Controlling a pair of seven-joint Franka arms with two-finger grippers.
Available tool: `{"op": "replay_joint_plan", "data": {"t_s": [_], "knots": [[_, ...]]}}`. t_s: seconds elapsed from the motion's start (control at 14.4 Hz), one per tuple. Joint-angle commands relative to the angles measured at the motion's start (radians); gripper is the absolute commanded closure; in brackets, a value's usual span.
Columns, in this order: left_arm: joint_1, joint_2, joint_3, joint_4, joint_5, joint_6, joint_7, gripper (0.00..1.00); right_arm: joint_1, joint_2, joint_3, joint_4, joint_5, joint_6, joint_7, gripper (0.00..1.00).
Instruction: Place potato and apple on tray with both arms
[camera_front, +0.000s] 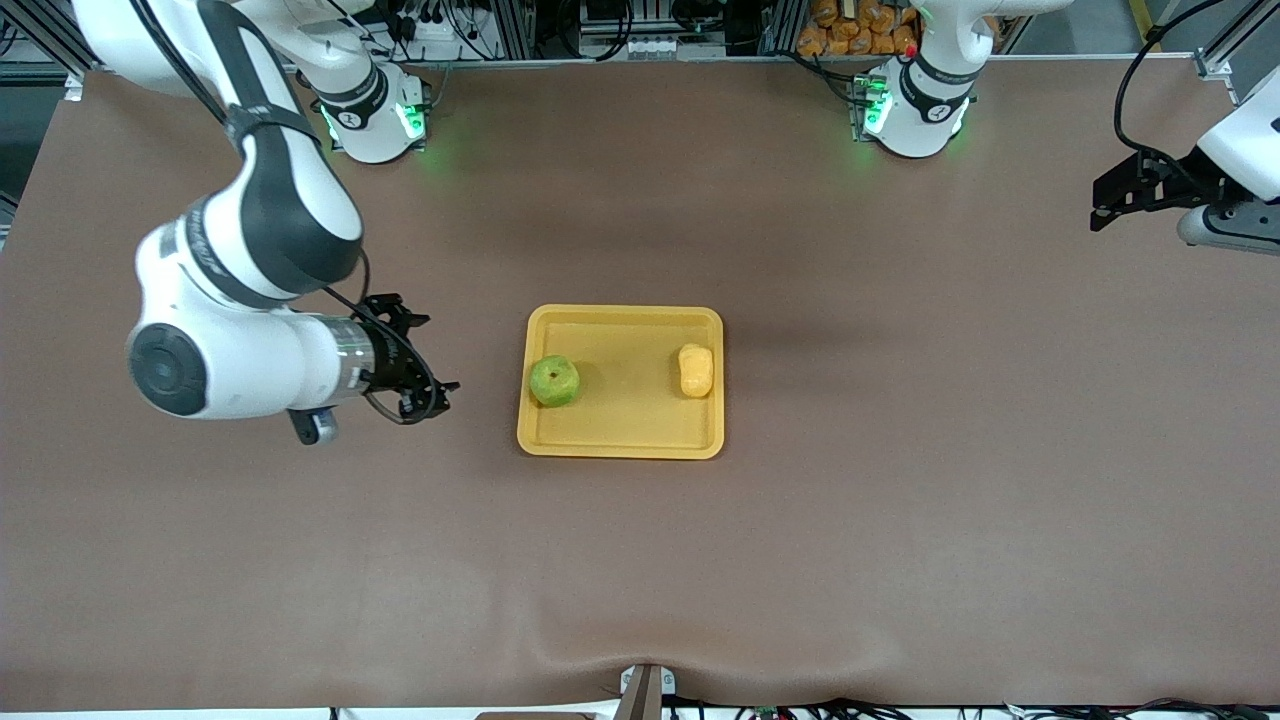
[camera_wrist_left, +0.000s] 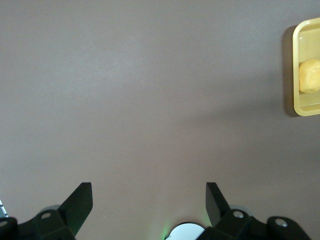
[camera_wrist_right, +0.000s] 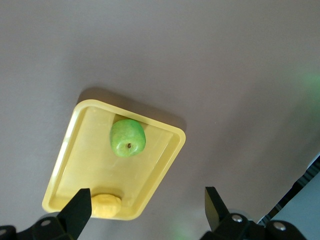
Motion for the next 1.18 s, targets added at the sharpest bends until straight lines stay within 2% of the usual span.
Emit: {"op": "replay_joint_plan", "data": {"t_s": [0.0, 0.14, 0.28, 0.42, 0.69, 0.83, 0.97, 1.04, 1.11], "knots": [[0.004, -0.005, -0.002, 0.003, -0.008, -0.013, 0.0, 0.0, -0.042, -0.01, 0.019, 0.067, 0.003, -0.136, -0.233, 0.0], [0.004, -0.004, -0.002, 0.003, -0.008, -0.012, -0.003, 0.0, -0.057, -0.012, 0.01, 0.099, -0.005, -0.167, -0.265, 0.0], [0.004, -0.004, -0.002, 0.003, -0.008, -0.008, -0.005, 0.0, -0.071, -0.007, 0.006, 0.194, -0.04, -0.153, -0.276, 0.0], [0.004, -0.002, -0.002, 0.002, -0.01, -0.007, -0.008, 0.0, -0.097, -0.01, 0.008, 0.213, -0.061, -0.164, -0.337, 0.0], [0.004, -0.002, -0.002, -0.002, -0.01, -0.008, -0.045, 0.0, -0.163, -0.029, 0.008, 0.265, -0.054, -0.242, -0.487, 0.0], [0.005, -0.002, -0.002, -0.003, -0.01, -0.008, -0.045, 0.0, -0.159, -0.059, 0.006, 0.273, -0.06, -0.236, -0.488, 0.0], [0.005, -0.002, -0.002, -0.003, -0.01, -0.008, -0.045, 0.0, -0.162, -0.061, 0.01, 0.274, -0.008, -0.195, -0.491, 0.0], [0.005, -0.002, -0.002, -0.003, -0.01, -0.008, -0.045, 0.0, -0.154, -0.066, 0.006, 0.274, -0.027, -0.201, -0.489, 0.0], [0.005, -0.002, -0.002, -0.005, -0.01, -0.007, -0.046, 0.0, -0.15, -0.079, 0.013, 0.273, -0.108, -0.204, -0.515, 0.0]]}}
